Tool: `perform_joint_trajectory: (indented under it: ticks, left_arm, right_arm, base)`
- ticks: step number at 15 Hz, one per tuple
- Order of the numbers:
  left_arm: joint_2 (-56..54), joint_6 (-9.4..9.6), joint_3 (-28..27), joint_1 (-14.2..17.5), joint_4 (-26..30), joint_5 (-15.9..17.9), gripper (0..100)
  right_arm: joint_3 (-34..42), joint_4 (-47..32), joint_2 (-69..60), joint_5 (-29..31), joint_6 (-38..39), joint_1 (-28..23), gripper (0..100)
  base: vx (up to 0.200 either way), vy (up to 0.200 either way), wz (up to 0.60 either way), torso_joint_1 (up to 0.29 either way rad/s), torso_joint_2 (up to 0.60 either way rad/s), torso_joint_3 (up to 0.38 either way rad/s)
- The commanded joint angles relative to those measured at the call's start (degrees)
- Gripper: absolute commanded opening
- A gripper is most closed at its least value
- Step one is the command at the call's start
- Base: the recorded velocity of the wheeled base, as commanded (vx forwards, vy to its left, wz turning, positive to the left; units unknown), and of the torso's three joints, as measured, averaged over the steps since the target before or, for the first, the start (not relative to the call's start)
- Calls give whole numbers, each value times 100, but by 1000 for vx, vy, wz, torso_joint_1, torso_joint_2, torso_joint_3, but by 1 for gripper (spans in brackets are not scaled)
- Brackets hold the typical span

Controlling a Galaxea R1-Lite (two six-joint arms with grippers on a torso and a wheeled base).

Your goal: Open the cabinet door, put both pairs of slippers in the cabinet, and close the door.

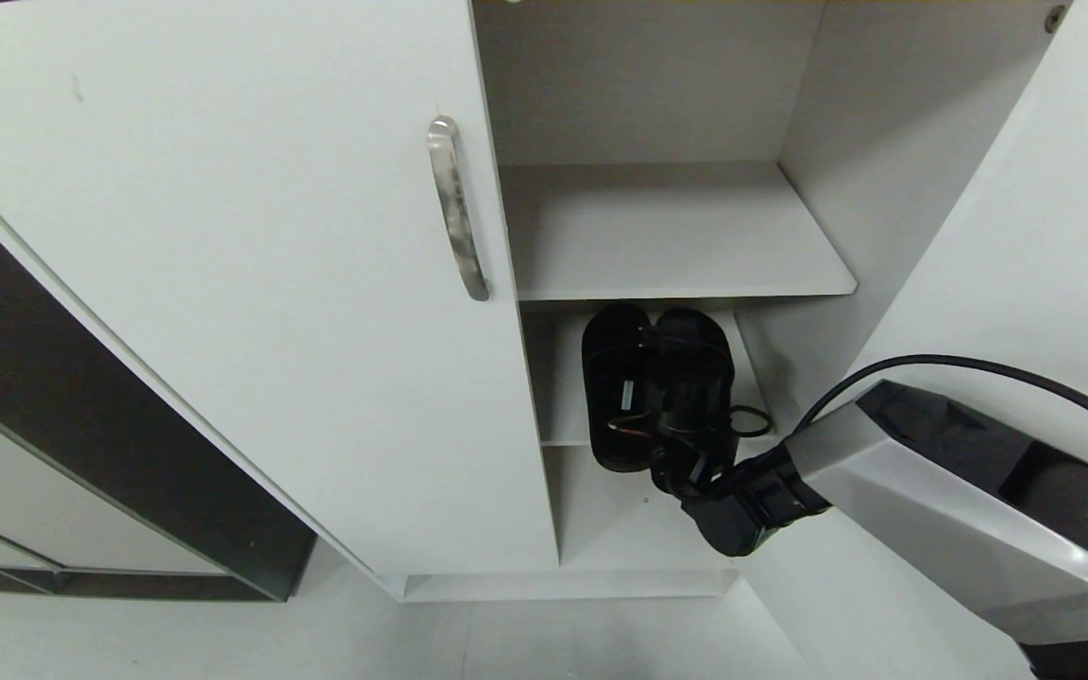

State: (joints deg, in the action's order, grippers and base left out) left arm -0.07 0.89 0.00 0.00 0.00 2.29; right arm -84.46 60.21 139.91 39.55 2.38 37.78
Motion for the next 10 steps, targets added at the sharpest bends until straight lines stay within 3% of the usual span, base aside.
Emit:
perform_joint_trajectory:
  ticks: [1, 10]
  left_arm:
    - [7, -1, 0, 0, 0, -1, 0]
    - [7, -1, 0, 0, 0, -1, 0]
  right_arm:
    - [-97, -9, 45, -52, -9, -60, 0]
    - [-124, -123, 63, -219, -9, -139, 0]
  base:
    - [0, 0, 0, 0, 0, 0]
    - [0, 0, 0, 0, 0, 0]
